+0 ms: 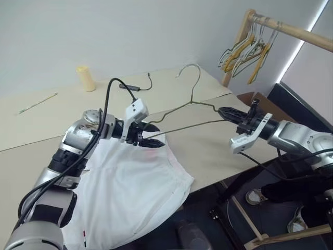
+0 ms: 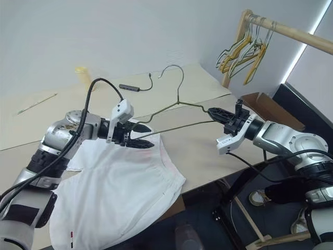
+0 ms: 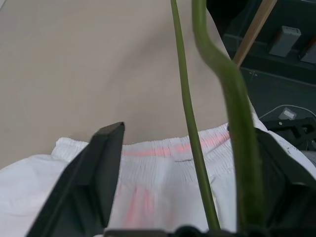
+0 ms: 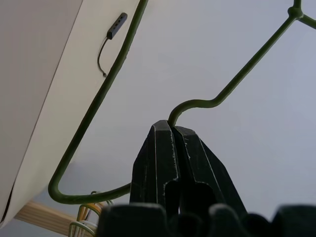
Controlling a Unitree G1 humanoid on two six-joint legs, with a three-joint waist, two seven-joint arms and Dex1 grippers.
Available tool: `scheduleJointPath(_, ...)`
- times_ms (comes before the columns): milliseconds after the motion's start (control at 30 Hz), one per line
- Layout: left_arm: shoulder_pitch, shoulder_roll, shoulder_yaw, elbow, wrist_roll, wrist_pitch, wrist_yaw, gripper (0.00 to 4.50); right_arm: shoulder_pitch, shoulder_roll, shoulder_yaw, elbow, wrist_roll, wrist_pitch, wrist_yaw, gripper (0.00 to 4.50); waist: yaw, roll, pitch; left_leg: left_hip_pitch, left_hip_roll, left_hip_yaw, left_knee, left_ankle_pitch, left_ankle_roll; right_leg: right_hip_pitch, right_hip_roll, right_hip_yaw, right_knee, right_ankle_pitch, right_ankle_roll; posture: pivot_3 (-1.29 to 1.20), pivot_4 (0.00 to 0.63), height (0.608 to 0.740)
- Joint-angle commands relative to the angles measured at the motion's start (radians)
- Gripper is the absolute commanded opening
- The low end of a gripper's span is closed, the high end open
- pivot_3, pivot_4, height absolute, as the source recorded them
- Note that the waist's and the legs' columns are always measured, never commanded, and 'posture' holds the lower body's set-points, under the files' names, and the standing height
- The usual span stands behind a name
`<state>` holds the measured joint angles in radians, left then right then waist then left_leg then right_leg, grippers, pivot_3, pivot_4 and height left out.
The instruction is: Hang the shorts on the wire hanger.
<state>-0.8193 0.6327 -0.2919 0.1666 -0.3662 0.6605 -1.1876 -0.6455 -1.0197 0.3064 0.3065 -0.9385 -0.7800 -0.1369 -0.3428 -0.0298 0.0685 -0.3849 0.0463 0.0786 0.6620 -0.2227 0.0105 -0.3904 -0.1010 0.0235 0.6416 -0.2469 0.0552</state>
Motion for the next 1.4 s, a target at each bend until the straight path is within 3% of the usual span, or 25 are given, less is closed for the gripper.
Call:
scheduleJointPath(33, -0.038, -0.003, 0.005, -0.002, 0.023, -0.027, -0.027, 2.18, -0.026, 0.005, -0.036, -0.037, 0.021, -0.009, -0.002, 0.00, -0.002, 0.000, 0.000, 0.000, 0.000, 0.000, 0.000, 0.000, 0.000, 0.000, 0.000, 0.000, 0.000, 0.000, 0.000, -0.28, 0.000, 0.740)
scheduleJointPath(233, -0.031, -0.001, 0.006, 0.002, 0.049, -0.038, -0.062, 0.11, -0.033, 0.003, -0.046, -0.040, 0.021, -0.003, -0.002, 0.00, -0.008, 0.000, 0.000, 0.001, 0.000, 0.000, 0.000, 0.000, 0.000, 0.001, 0.000, 0.001, 0.000, -0.001, 0.002, -0.29, 0.000, 0.740)
scheduleJointPath(467, -0.037, -0.001, 0.017, 0.012, 0.088, -0.055, -0.044, 0.02, -0.036, 0.002, -0.046, -0.022, 0.093, -0.071, 0.024, 0.00, -0.019, 0.000, 0.000, 0.001, -0.001, 0.000, 0.000, 0.000, 0.000, 0.001, -0.001, 0.001, 0.000, -0.001, 0.003, -0.29, 0.000, 0.740)
scheduleJointPath(500, -0.035, 0.000, 0.027, 0.013, 0.090, -0.056, -0.033, 0.00, -0.037, 0.001, -0.045, -0.020, 0.124, -0.105, 0.032, 0.53, -0.020, 0.000, 0.000, 0.001, -0.002, 0.000, 0.000, 0.000, 0.001, 0.001, -0.002, 0.001, 0.000, -0.001, 0.003, -0.29, 0.000, 0.740)
scheduleJointPath(567, -0.024, 0.011, 0.035, 0.007, 0.107, -0.072, -0.011, 0.00, -0.037, -0.001, -0.040, -0.010, 0.202, -0.160, 0.075, 1.04, -0.027, 0.000, 0.000, 0.002, -0.002, 0.000, 0.000, 0.000, 0.001, 0.002, -0.003, 0.001, 0.000, -0.001, 0.003, -0.27, 0.000, 0.740)
scheduleJointPath(767, 0.043, 0.065, 0.028, -0.040, 0.182, -0.139, 0.027, 0.00, -0.003, 0.010, -0.005, -0.025, 0.709, -0.135, 0.418, 3.06, -0.039, -0.001, 0.000, 0.005, -0.003, 0.000, 0.000, -0.001, 0.002, 0.005, -0.004, 0.003, 0.000, 0.000, 0.004, -0.24, 0.000, 0.740)
scheduleJointPath(867, 0.067, 0.081, 0.044, -0.063, 0.194, -0.191, 0.029, 0.00, 0.047, 0.007, -0.017, -0.183, 1.118, 0.203, 0.726, 4.17, -0.030, -0.002, 0.000, 0.005, -0.002, -0.001, 0.000, -0.001, 0.002, 0.006, -0.005, 0.002, 0.000, 0.001, 0.004, -0.22, 0.000, 0.740)
scheduleJointPath(900, 0.080, 0.091, 0.045, -0.074, 0.208, -0.239, 0.029, 0.00, 0.044, -0.010, -0.029, -0.253, 1.283, 0.419, 0.838, 4.46, -0.026, -0.002, 0.000, 0.005, -0.002, -0.001, 0.000, -0.001, 0.002, 0.007, -0.005, 0.002, 0.000, 0.001, 0.004, -0.21, 0.000, 0.740)
scheduleJointPath(967, 0.100, 0.110, 0.046, -0.082, 0.230, -0.329, 0.020, 0.00, 0.007, -0.026, -0.044, -0.292, 1.429, 0.647, 1.017, 4.46, -0.019, -0.002, 0.000, 0.005, -0.001, -0.001, 0.000, -0.001, 0.003, 0.007, -0.005, 0.002, 0.000, 0.001, 0.004, -0.20, 0.000, 0.740)
scheduleJointPath(1167, 0.145, 0.125, 0.091, -0.132, 0.172, -0.424, -0.045, 0.00, -0.186, 0.014, 0.027, -0.186, 1.422, 1.082, 1.380, 4.46, 0.032, -0.001, 0.000, 0.004, 0.000, 0.000, 0.000, -0.002, 0.004, 0.004, -0.005, 0.002, 0.000, 0.002, 0.002, -0.17, 0.000, 0.740)
scheduleJointPath(1400, 0.168, 0.125, 0.111, -0.183, 0.148, -0.412, -0.062, 0.00, -0.286, 0.128, 0.105, -0.054, 1.197, 1.162, 1.444, 4.46, 0.107, 0.000, -0.001, -0.007, -0.002, 0.003, 0.001, -0.002, 0.004, -0.010, -0.005, 0.002, 0.003, 0.003, 0.002, -0.15, 0.000, 0.740)
